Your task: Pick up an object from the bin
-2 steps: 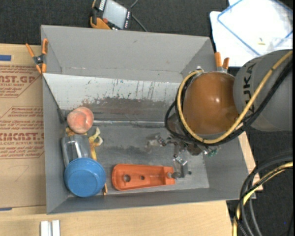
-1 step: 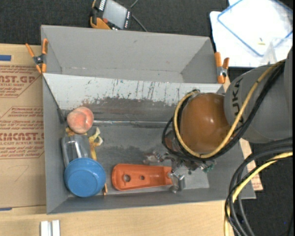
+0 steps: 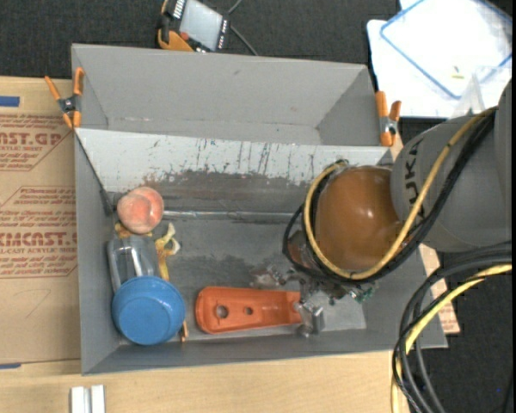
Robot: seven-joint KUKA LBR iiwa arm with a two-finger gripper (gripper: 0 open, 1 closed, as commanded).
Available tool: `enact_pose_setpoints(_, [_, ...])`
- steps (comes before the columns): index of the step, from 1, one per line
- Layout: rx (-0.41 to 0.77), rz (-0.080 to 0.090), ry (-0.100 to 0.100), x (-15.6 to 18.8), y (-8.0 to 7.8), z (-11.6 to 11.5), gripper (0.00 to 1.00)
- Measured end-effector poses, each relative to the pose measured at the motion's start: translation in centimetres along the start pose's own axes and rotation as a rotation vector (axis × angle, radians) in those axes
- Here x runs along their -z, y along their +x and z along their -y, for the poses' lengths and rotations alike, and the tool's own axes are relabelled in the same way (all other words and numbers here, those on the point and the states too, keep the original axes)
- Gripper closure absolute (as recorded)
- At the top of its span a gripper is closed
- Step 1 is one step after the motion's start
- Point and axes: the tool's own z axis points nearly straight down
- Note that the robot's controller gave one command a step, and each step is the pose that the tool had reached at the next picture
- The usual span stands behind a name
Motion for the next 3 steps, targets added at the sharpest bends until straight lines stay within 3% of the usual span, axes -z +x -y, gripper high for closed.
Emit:
enact_pose_setpoints(1, [0.17, 0.004, -0.001, 0.93, -2.87, -3.38, 1.0])
enact_pose_setpoints(2, [0.17, 0.004, -0.001, 0.93, -2.88, -3.38, 1.0])
enact_pose_setpoints(3, [0.178, 0.015, 0.004, 0.58, -2.35, -3.2, 1.0])
